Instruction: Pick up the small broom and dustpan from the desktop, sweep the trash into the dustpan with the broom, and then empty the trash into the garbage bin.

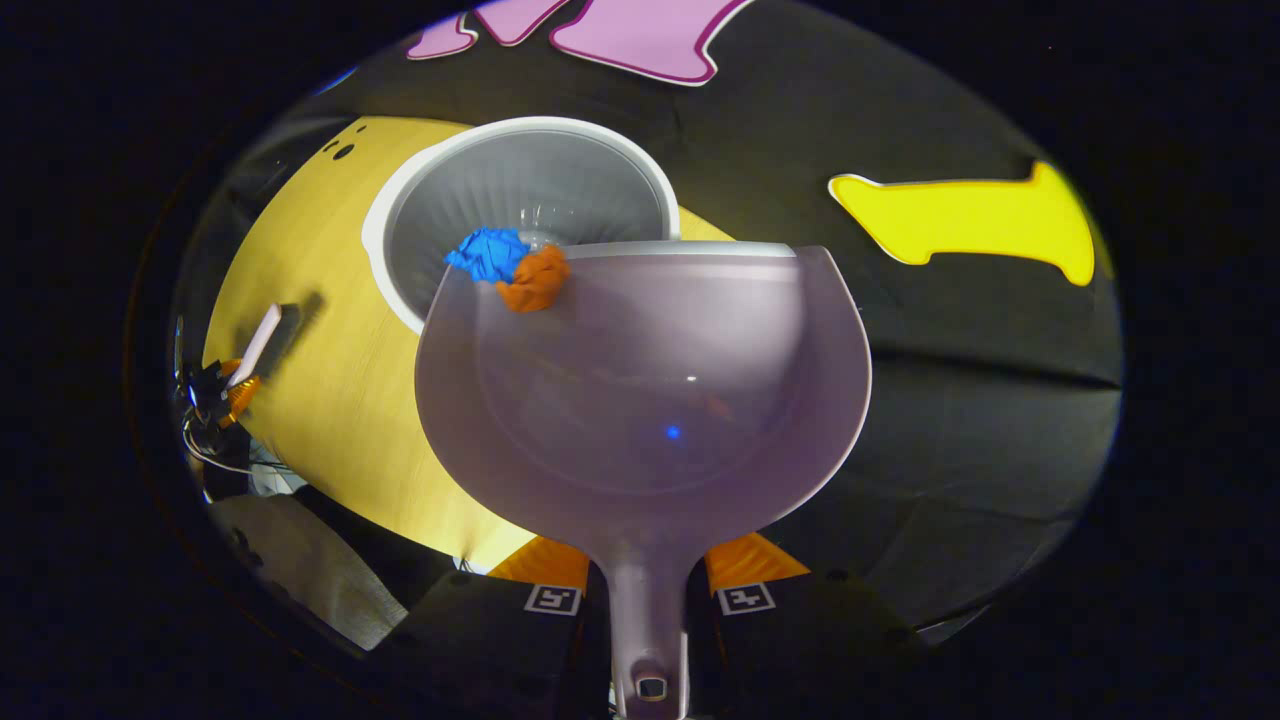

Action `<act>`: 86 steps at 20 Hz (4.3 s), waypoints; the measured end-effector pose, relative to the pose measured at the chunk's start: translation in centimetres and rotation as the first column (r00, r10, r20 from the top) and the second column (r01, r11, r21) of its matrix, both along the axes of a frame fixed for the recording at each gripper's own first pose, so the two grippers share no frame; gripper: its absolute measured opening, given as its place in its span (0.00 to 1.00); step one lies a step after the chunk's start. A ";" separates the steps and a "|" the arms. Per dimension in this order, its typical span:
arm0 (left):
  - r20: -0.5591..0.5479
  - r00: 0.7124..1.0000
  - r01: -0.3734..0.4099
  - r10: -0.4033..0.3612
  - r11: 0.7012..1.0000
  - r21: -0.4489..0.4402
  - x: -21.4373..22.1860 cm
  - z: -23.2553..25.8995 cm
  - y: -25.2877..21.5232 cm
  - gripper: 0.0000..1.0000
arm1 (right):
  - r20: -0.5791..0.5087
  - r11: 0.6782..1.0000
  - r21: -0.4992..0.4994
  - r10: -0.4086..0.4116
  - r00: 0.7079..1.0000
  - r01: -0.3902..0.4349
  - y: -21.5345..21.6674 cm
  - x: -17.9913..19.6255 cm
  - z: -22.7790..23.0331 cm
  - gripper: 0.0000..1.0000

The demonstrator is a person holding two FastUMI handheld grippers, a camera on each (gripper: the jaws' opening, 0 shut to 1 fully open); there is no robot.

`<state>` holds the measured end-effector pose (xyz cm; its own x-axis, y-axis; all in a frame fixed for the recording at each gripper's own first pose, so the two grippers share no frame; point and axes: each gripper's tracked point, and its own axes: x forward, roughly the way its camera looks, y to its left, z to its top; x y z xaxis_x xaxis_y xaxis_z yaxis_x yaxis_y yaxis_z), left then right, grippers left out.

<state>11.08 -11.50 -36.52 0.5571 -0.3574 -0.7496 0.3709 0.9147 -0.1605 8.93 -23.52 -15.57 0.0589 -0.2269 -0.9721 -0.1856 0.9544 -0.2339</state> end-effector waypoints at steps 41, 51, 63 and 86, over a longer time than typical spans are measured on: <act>0.020 0.998 -0.053 0.052 0.997 0.062 2.8 0.7 1.1 0.32 | 0.324 0.972 0.206 0.043 0.945 -0.115 9.2 -6.7 2.5 0.34; 0.003 0.997 -0.078 0.078 0.994 0.082 3.2 -0.1 1.7 0.29 | 0.242 0.921 0.381 -0.014 0.970 -0.082 23.0 -14.0 -10.1 0.34; -0.012 0.996 -0.088 0.092 0.981 0.172 3.7 -3.2 2.4 0.29 | 0.164 0.920 0.391 -0.084 0.983 0.013 28.8 -14.6 -21.3 0.35; 0.008 0.994 -0.105 0.106 0.963 0.247 2.7 -0.7 1.9 0.34 | 0.213 0.894 0.447 -0.116 0.970 0.009 28.7 -16.2 -16.6 0.43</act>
